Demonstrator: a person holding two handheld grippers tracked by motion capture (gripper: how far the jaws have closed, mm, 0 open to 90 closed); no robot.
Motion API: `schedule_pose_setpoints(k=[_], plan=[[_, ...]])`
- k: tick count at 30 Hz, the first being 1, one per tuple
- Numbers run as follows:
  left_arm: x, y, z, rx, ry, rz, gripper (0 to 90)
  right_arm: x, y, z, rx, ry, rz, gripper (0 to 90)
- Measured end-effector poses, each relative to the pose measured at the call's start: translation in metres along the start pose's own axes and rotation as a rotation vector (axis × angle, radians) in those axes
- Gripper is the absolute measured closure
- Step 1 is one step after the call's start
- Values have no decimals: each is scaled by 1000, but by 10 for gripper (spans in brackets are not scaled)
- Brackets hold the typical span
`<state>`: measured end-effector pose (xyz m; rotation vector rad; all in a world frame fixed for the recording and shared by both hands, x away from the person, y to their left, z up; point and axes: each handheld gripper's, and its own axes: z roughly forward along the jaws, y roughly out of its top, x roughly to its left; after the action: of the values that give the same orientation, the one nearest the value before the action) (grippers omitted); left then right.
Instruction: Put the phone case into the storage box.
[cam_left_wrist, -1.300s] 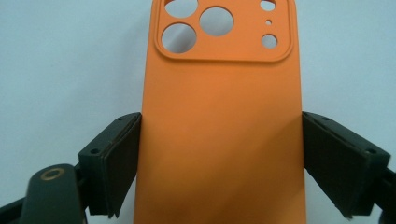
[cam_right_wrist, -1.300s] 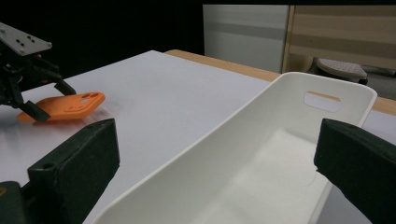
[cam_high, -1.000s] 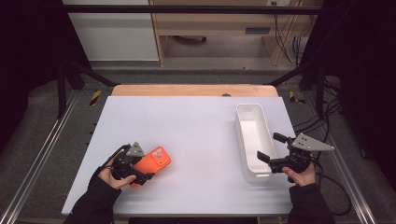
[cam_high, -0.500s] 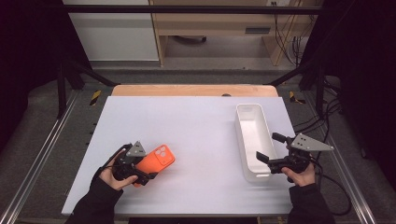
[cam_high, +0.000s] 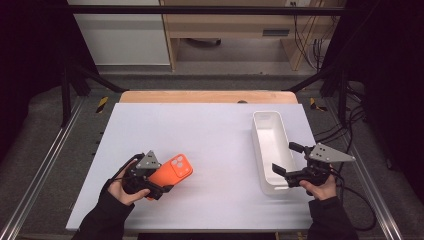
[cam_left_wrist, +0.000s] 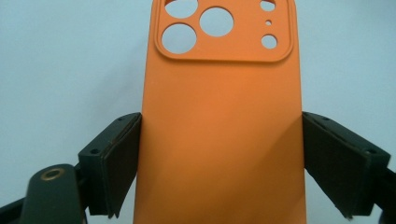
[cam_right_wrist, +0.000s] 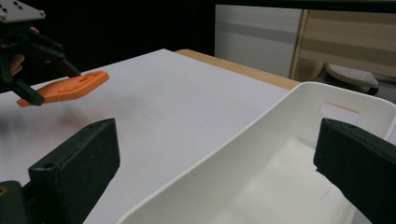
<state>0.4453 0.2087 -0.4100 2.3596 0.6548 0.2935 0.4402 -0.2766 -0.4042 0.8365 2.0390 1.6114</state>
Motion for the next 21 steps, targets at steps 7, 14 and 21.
schedule_pose_setpoints(k=[7,14,21], plan=[[-1,9,-1,-18,-12,18,154,6,3,4,9,20,-22,11],[-3,19,1,-24,-24,41,154,14,9,8,8,31,-47,10],[-6,29,5,-21,-48,74,154,23,13,14,19,51,-74,9]])
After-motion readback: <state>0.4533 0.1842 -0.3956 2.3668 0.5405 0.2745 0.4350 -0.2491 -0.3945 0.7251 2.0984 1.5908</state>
